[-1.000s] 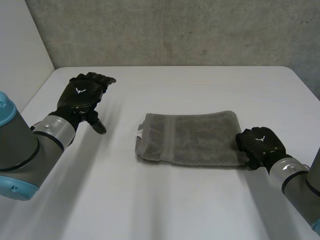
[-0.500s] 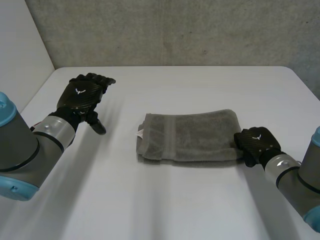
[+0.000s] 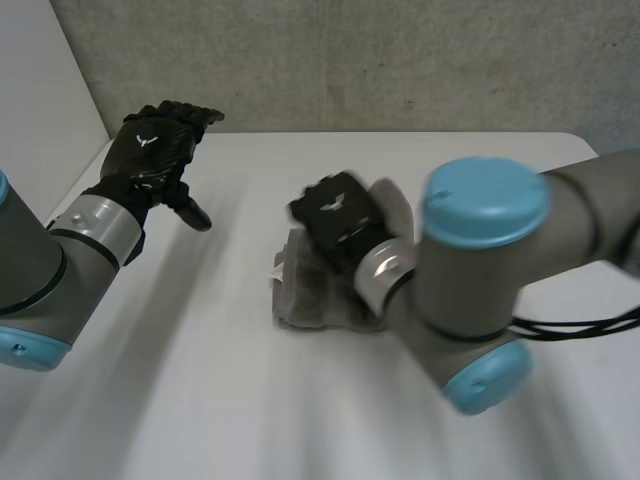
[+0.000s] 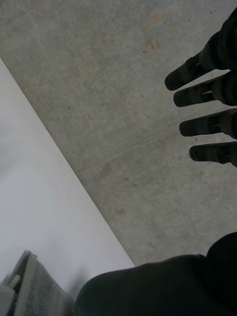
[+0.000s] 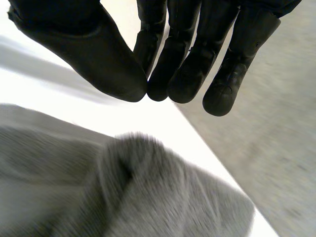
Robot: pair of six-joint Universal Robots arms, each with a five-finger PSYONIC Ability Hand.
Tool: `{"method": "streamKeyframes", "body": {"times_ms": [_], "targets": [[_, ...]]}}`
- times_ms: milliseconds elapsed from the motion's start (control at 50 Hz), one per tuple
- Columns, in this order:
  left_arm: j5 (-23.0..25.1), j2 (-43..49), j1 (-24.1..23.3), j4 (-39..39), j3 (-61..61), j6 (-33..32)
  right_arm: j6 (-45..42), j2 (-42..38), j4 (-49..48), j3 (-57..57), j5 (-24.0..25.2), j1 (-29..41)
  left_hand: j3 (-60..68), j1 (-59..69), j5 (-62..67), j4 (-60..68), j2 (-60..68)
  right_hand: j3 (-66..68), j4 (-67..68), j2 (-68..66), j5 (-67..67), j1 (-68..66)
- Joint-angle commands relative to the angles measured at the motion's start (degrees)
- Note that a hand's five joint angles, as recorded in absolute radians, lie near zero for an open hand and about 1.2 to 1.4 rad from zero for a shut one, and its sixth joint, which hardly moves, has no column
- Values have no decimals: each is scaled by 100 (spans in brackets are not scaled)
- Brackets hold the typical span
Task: Fold the towel.
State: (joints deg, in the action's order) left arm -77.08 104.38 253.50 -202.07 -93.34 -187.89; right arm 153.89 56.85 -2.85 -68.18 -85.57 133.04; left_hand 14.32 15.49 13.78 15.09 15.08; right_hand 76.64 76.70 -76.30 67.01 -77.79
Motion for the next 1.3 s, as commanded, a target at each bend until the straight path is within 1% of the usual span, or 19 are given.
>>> {"method": "streamKeyframes", "body": {"times_ms": [20,60,80,100,120,140,180,240,340,480,540,660,820,1120,1180,1220,1240,1280,1300], "targets": [[0,47,-73,1,52,200,-60,-736,399,349,23,539,-175,-292,-1121,-252,-251,336,330,-370,299,-221],[0,82,-134,1,61,200,-52,-912,434,358,-56,548,-175,-292,-1121,-252,-251,336,330,-370,299,-221],[-9,126,-178,-7,87,192,-34,-912,434,358,-196,556,-175,-292,-1121,-252,-251,-1473,-1479,1439,-1510,1588],[-9,196,-222,-7,131,200,-34,-912,434,358,-197,557,-175,-292,-1121,-252,-251,-1491,-1497,1458,-1528,1606],[-9,197,-222,-7,131,200,-8,-860,408,271,-415,496,-175,-292,-1121,-252,-251,-6087,-6094,6054,-6125,6203],[-9,275,-266,-7,166,200,18,-746,399,226,-591,469,-175,-292,-1121,-252,-251,-6300,-6306,6266,-6337,6415],[-18,337,-310,1,219,200,19,-745,399,226,-593,469,-175,-292,-1121,-252,-251,-6302,-6308,6269,-6339,6417],[-184,478,-529,10,377,200,54,-80,347,-124,-733,180,-175,-292,-1121,-252,-251,-6520,-6526,6487,-6557,6635],[-325,487,-644,10,413,209,151,362,276,-581,-733,-260,-175,-292,-1121,-252,-251,-6454,-6460,6420,-6491,6569],[-325,530,-732,10,395,200,124,336,136,-785,-681,-533,-175,-292,-1121,-252,-251,-6252,-6259,6219,-6290,6368],[-334,592,-741,10,395,191,124,292,92,-732,-601,-533,-175,-292,-1121,-252,-251,-5646,-5652,5613,-5683,5761],[-334,618,-758,10,378,191,124,-155,48,-320,-435,-446,-158,-275,-1104,-236,-234,-5193,-5200,5160,-5231,5309],[-325,618,-749,1,351,183,133,-858,100,550,-443,-437,-158,-275,-1104,-236,-234,-4855,-4862,4822,-4893,4971],[-325,636,-749,-25,325,174,89,-1589,259,1087,-487,-428,-158,-275,-1104,-236,-234,-4149,-4155,4116,-4186,4264],[-325,636,-741,-25,316,174,89,-1633,259,1096,-478,-428,-158,-275,-1104,-236,-234,-3644,-3651,3611,-3682,3760],[-325,636,-741,-25,316,174,89,-1642,259,1096,-470,-419,-158,-275,-1104,-236,-234,-2374,-2380,2341,-2411,2489],[-325,636,-741,-25,316,174,89,-1642,259,1096,-470,-419,-158,-275,-1104,-236,-234,-2366,-2372,2333,-2403,2481],[-325,636,-741,-25,316,174,115,-1607,259,1087,-461,-410,-158,-275,-1104,-236,-234,-206,-212,173,-243,321],[-325,636,-732,-25,316,174,115,-1607,259,1087,-461,-410,-158,-275,-1104,-236,-234,-196,-202,163,-233,311]]}}
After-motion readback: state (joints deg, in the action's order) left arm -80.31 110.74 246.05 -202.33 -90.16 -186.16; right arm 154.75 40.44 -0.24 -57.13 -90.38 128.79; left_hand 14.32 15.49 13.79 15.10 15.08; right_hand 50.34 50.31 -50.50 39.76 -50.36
